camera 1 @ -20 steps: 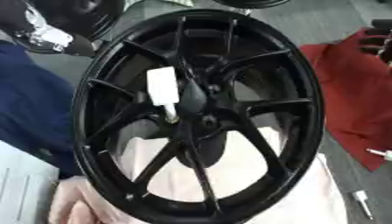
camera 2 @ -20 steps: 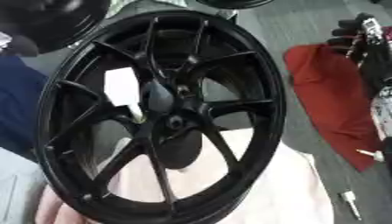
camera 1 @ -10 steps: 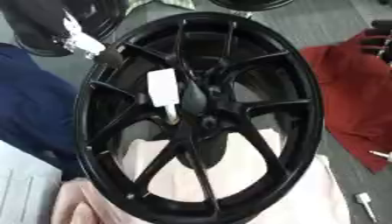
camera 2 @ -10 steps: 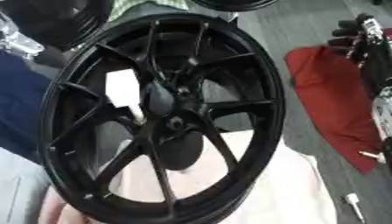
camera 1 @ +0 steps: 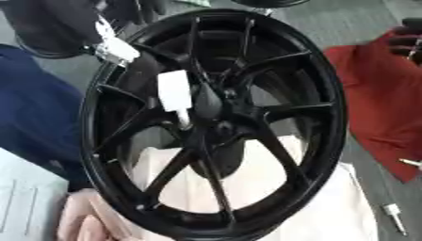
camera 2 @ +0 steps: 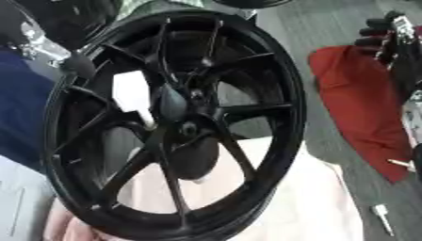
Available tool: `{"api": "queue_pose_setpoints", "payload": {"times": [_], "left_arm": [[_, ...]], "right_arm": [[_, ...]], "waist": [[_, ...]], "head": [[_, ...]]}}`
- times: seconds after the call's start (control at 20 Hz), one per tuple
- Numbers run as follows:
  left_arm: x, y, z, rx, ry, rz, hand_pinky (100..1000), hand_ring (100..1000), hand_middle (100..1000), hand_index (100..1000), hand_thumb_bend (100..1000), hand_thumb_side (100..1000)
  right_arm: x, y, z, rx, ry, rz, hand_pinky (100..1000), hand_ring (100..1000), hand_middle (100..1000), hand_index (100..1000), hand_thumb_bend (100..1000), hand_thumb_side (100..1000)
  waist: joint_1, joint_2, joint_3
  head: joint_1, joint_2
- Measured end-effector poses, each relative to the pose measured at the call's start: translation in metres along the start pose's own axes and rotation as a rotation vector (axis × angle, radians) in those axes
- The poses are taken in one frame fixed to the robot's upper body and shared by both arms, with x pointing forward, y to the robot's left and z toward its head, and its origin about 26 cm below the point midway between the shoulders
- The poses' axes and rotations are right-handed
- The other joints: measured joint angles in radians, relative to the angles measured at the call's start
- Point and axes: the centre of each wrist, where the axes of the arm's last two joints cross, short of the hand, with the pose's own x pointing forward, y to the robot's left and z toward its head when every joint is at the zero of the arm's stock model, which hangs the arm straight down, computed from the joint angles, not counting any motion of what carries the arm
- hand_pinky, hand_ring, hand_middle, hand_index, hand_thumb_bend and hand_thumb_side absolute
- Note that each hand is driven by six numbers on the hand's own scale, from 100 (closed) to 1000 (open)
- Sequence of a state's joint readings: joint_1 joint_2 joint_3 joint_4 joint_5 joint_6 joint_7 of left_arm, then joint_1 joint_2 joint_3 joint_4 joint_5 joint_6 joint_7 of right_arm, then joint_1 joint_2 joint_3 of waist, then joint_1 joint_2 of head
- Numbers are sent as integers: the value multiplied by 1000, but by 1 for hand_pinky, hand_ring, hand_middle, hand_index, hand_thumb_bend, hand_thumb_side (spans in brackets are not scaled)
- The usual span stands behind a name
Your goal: Pull the pin out of the wheel hub.
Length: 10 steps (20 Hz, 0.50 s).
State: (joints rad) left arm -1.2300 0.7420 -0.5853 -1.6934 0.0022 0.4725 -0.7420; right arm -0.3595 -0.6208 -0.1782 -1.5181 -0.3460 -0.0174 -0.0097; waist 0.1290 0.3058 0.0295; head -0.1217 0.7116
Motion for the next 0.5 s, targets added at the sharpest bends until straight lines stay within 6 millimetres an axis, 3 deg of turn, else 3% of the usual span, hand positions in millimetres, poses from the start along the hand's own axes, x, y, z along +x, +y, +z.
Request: {"api": "queue_pose_setpoints", "payload": {"times": [0.5], "left_arm": [[11, -13, 0, 2, -17, 70, 752, 750, 678, 801, 711, 408]], "right_arm": [[-1, 0, 0, -1, 4, 0, 774, 720, 677, 760, 100, 872]], "waist": [[2, 0, -3]], "head": [[6, 9]]}}
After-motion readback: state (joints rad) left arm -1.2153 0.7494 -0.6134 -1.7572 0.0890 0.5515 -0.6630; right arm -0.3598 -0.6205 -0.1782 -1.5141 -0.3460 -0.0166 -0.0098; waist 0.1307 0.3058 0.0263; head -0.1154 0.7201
